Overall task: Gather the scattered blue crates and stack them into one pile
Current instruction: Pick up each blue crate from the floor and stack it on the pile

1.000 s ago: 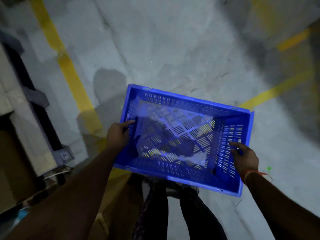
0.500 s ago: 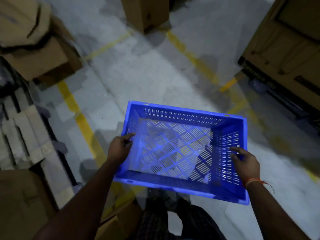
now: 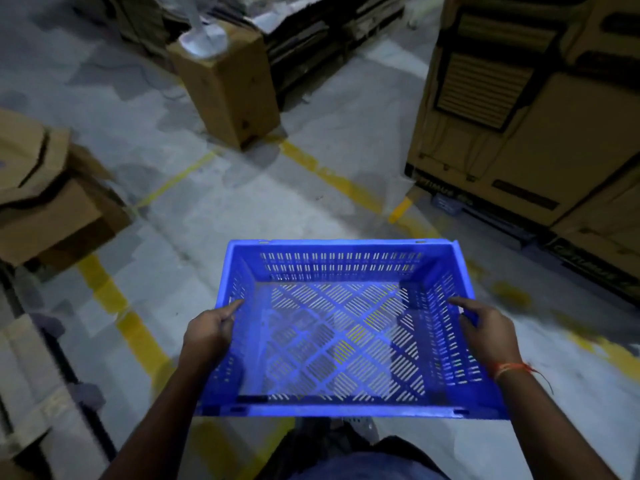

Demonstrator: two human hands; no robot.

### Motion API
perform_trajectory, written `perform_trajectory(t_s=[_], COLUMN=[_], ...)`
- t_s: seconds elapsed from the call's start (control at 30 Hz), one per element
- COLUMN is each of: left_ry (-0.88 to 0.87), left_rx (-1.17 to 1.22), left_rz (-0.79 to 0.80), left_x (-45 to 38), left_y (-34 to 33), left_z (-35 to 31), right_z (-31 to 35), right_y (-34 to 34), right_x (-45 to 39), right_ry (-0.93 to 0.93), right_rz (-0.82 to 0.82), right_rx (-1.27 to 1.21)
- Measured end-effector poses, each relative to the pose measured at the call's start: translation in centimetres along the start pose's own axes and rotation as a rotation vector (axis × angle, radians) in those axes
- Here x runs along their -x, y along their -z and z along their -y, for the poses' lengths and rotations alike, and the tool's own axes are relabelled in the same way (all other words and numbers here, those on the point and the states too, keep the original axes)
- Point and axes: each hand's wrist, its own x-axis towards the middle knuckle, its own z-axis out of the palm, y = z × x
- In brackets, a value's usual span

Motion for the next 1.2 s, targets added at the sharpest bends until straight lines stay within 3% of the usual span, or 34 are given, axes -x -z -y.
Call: perform_trajectory(t_s=[0.27, 0.47, 0.8, 1.2], left_ry=[-0.107, -0.271, -0.622, -0.936], left_rx=[-0.077, -0.076, -0.110, -0.152], left_rz=[-0.012, 0.058, 0.190, 0.396], left_x=[-3.9, -6.0, -4.3, 7.4], left_y=[2.1, 1.7, -2.5, -13.8], left_z=[-0.7, -4.5, -17.3, -34.8], right_z=[1.8, -0.1, -7.4, -19.5], right_y=[0.8, 2.5, 5.9, 13.6], right_x=[2.3, 6.9, 19.4, 34.3], right_ry=[-0.070, -0.228, -0.553, -0.892], right_rz=[-0.074, -0.210, -0.450, -0.727], right_rx=[0.001, -0.048, -0.114, -0.145])
